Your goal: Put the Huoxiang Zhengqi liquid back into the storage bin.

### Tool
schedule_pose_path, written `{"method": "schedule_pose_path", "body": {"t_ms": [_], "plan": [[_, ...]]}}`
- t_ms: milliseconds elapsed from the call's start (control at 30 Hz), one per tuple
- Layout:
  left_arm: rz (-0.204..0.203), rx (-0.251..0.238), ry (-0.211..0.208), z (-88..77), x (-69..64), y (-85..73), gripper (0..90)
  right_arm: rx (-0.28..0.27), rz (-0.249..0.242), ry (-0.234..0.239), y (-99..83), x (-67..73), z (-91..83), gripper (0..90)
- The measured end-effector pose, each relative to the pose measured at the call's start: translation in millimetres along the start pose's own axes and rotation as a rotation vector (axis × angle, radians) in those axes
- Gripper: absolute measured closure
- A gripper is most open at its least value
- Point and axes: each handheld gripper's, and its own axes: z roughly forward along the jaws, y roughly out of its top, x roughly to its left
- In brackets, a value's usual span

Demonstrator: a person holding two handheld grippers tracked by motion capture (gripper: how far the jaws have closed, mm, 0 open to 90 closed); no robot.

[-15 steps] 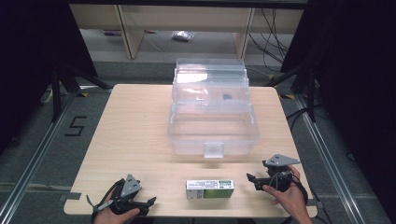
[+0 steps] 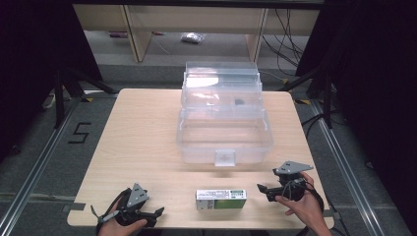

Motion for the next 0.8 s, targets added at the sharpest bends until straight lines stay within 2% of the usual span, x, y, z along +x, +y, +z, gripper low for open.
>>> {"method": "schedule_pose_path", "body": {"t_ms": [33, 67, 100, 133, 233, 367, 400, 467, 533, 567, 600, 633, 700, 733, 767, 800], "plan": [[-0.001, 0.000, 0.000, 0.0, 0.0, -0.1, 16.5, -0.002, -0.030, 0.006, 1.6, -1.1, 0.9, 17.5], [-0.008, -0.001, 0.000, 0.1, -0.1, -0.4, 16.6, 0.007, -0.019, 0.004, 2.4, 0.4, 0.3, 17.9], [-0.009, 0.000, 0.001, 0.3, 0.0, -0.6, 16.5, 0.003, -0.034, 0.003, 3.4, 0.6, 1.1, 18.0], [-0.006, 0.001, 0.009, 1.2, 0.6, -0.7, 16.5, 0.023, -0.005, 0.009, 4.3, 3.3, 0.0, 18.1], [-0.007, 0.000, 0.013, 1.5, 0.4, -0.5, 16.6, 0.011, -0.028, 0.011, 7.3, 5.9, -2.3, 18.6], [-0.003, 0.011, 0.000, 1.7, 0.1, -0.7, 16.6, 0.043, -0.061, 0.030, 15.3, 9.2, -7.4, 20.0], [-0.017, 0.000, 0.001, 2.4, -0.7, -0.8, 16.5, 0.047, -0.068, 0.030, 17.3, 9.7, -8.9, 20.0], [-0.016, 0.000, 0.005, 2.0, -0.1, -0.3, 16.5, 0.041, -0.083, 0.030, 18.4, 9.7, -9.3, 20.1], [-0.005, 0.006, 0.020, 2.7, 0.6, -0.7, 16.5, 0.061, -0.080, 0.032, 20.9, 11.9, -12.4, 20.7], [-0.003, 0.007, 0.010, 1.9, 0.6, -1.0, 16.5, 0.044, -0.081, 0.025, 20.9, 12.9, -12.5, 20.9], [-0.006, 0.007, 0.007, 2.0, 0.5, -0.8, 16.5, 0.059, -0.092, 0.031, 23.0, 12.9, -16.1, 20.9], [-0.004, 0.005, 0.021, 2.4, 0.5, -0.6, 16.5, 0.065, -0.069, 0.033, 23.1, 16.0, -18.1, 20.9], [-0.008, 0.002, 0.008, 1.7, -0.6, -0.6, 16.5, 0.058, -0.114, 0.037, 25.6, 14.3, -21.8, 21.0], [-0.014, -0.003, 0.001, 2.0, -1.1, -0.7, 16.5, 0.053, -0.101, 0.029, 26.0, 16.2, -24.0, 21.0], [-0.016, -0.006, 0.000, 2.5, -0.6, -1.1, 16.5, 0.058, -0.122, 0.034, 27.3, 15.7, -26.3, 21.0], [-0.007, 0.007, 0.003, 1.8, 0.3, -0.9, 16.5, 0.056, -0.116, 0.034, 28.5, 17.1, -29.1, 21.0]]}}
